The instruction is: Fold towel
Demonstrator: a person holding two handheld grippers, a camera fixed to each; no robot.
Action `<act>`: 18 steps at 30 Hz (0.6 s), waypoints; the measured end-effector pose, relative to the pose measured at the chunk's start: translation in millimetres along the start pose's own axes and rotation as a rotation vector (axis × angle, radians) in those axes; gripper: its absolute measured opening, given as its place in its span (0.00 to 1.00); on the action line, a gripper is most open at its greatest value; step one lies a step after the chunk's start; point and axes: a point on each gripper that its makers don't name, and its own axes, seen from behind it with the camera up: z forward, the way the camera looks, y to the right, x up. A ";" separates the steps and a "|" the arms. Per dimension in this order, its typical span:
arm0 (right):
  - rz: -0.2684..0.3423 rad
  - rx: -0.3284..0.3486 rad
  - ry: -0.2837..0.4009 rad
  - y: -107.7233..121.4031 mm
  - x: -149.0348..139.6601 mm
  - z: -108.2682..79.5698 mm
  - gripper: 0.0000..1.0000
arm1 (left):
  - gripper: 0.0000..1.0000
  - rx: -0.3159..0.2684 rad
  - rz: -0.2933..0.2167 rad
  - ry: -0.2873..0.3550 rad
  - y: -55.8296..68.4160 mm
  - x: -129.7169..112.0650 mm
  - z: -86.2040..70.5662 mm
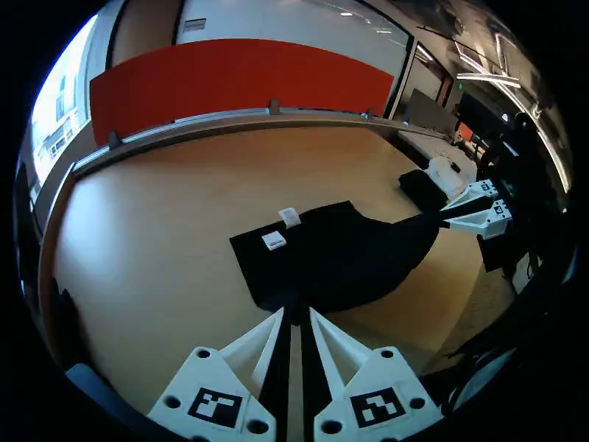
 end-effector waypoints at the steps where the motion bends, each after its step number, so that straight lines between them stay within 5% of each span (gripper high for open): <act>1: 0.000 0.000 0.000 0.3 0.2 0.2 0.12 | 0.09 0.000 -0.002 0.001 -0.4 1.0 -0.3; 18: -0.005 -0.006 -0.021 13.4 0.8 11.4 0.12 | 0.09 -0.003 -0.014 0.014 -9.0 19.4 10.2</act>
